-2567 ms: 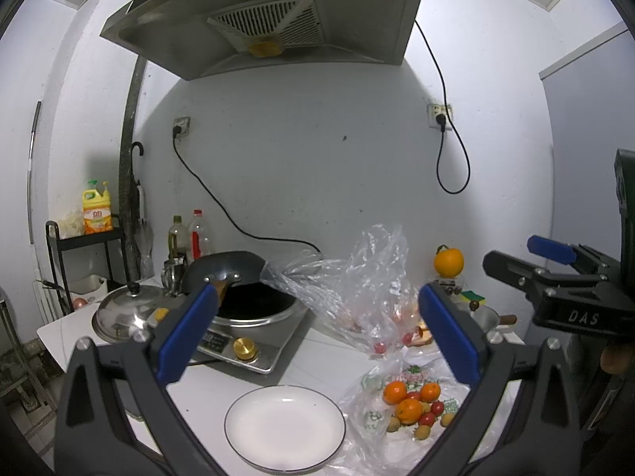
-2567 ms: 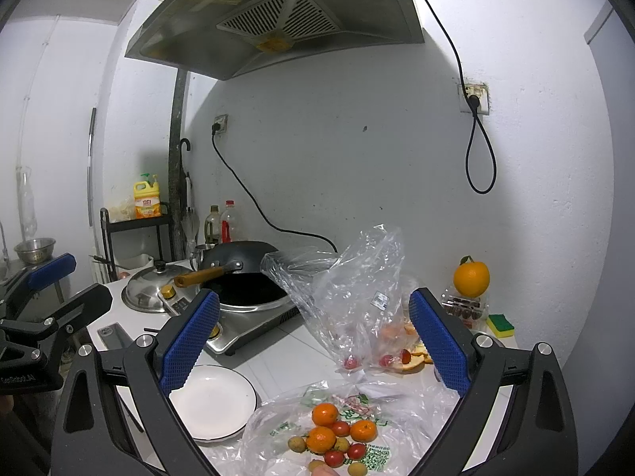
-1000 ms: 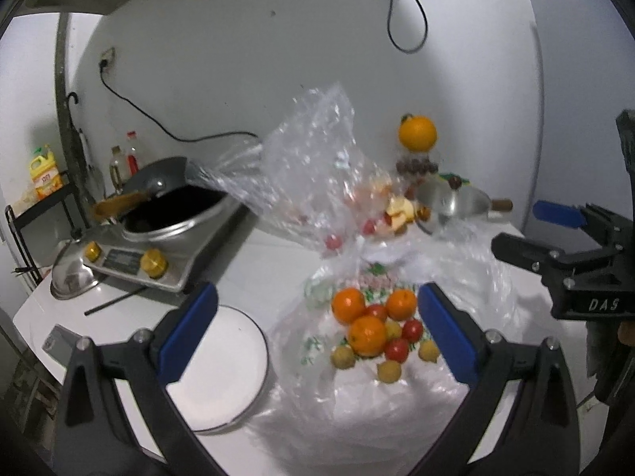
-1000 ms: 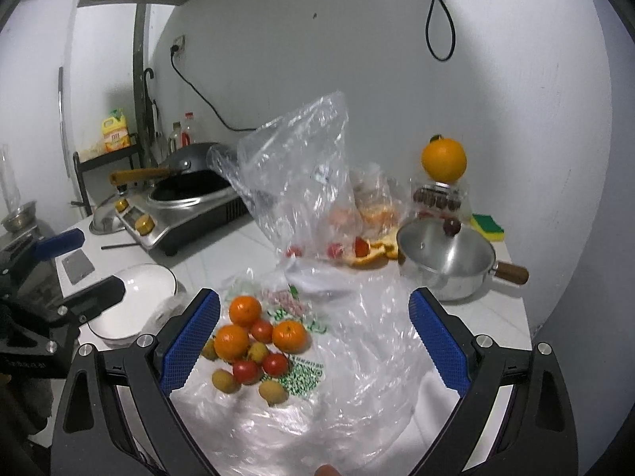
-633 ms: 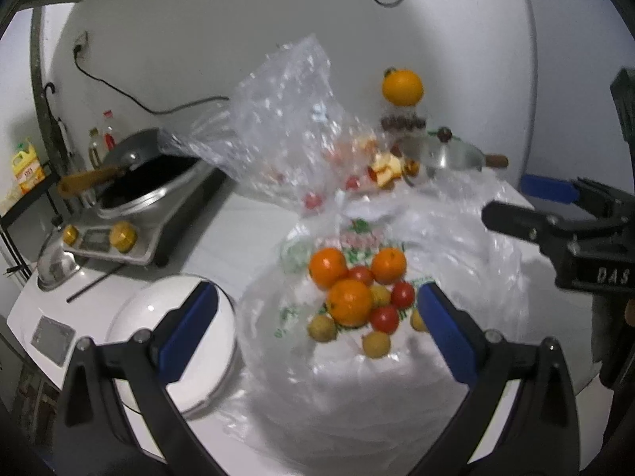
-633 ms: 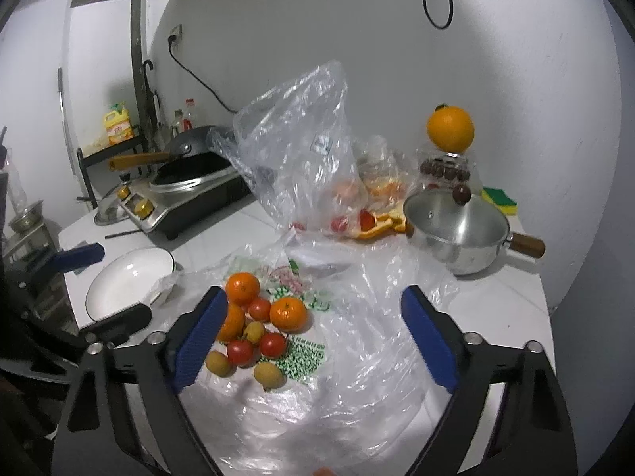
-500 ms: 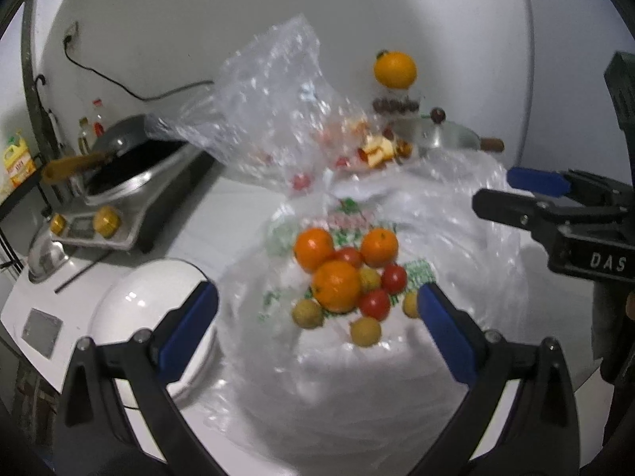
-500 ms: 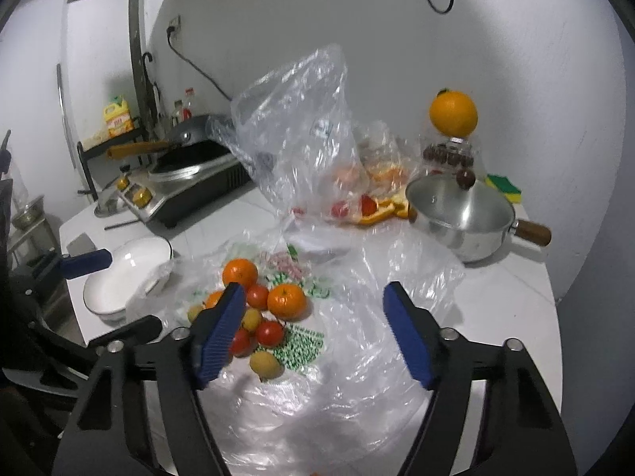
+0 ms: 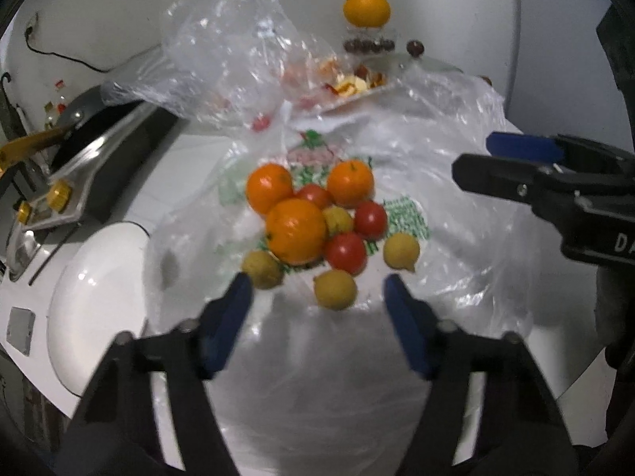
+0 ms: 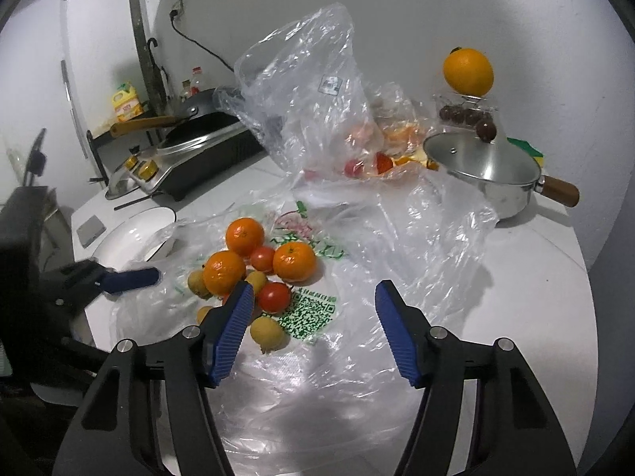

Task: Organize fruits
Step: 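Move both grippers down toward the fruit pile on the plastic bag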

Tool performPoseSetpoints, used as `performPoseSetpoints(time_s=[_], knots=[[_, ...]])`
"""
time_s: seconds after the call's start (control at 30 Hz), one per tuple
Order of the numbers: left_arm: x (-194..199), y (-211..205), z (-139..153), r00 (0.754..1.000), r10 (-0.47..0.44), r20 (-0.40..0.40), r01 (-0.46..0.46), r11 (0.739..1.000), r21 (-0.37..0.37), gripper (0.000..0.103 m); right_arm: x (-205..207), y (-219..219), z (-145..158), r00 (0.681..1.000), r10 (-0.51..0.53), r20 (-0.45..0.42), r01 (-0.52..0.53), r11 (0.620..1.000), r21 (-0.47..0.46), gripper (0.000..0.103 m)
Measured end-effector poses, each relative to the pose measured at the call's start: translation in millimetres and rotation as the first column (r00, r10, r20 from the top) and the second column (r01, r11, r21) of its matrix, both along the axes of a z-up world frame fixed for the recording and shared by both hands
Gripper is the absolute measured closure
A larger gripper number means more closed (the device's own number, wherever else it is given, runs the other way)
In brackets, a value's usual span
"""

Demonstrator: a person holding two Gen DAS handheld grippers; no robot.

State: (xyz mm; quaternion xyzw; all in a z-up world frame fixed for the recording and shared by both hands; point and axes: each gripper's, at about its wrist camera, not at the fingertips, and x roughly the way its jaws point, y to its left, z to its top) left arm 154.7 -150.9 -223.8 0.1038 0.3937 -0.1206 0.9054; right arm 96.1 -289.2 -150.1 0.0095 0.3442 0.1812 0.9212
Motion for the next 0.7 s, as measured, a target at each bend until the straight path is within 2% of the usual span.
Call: performPoseSetpoints(time_s=[0.17, 0.27, 0.43, 0.57, 0.7], knots=[[6.2, -2.9, -10.7, 1.0, 0.001, -0.022, -0.001, 1.0, -0.002, 0.041, 2.0, 2.5, -8.6, 0.999, 0.042, -0.032, -0.041, 0.999, 0.013, 0.037], [11.0, -5.4, -15.9, 0.999, -0.008, -0.041, 0.008, 1.0, -0.005, 0.051, 5.6, 3.9, -13.1, 0.997, 0.06, -0.051, -0.059, 0.998, 0.018, 0.048], [16.2, -7.3, -20.4, 0.998, -0.023, -0.057, 0.022, 1.0, -0.009, 0.054, 11.3, 4.1, -20.7, 0.995, 0.058, -0.075, -0.055, 0.998, 0.04, 0.055], [18.8, -5.9, -23.3, 0.997, -0.025, -0.069, 0.024, 1.0, -0.016, 0.059, 12.2, 6.2, -24.6, 0.994, 0.068, -0.091, -0.064, 0.997, 0.045, 0.055], [20.8, -3.5, -23.3, 0.997, -0.037, -0.072, 0.035, 0.999, -0.033, 0.072, 11.8, 15.5, -28.8, 0.987, 0.118, -0.106, -0.114, 0.993, 0.043, 0.055]])
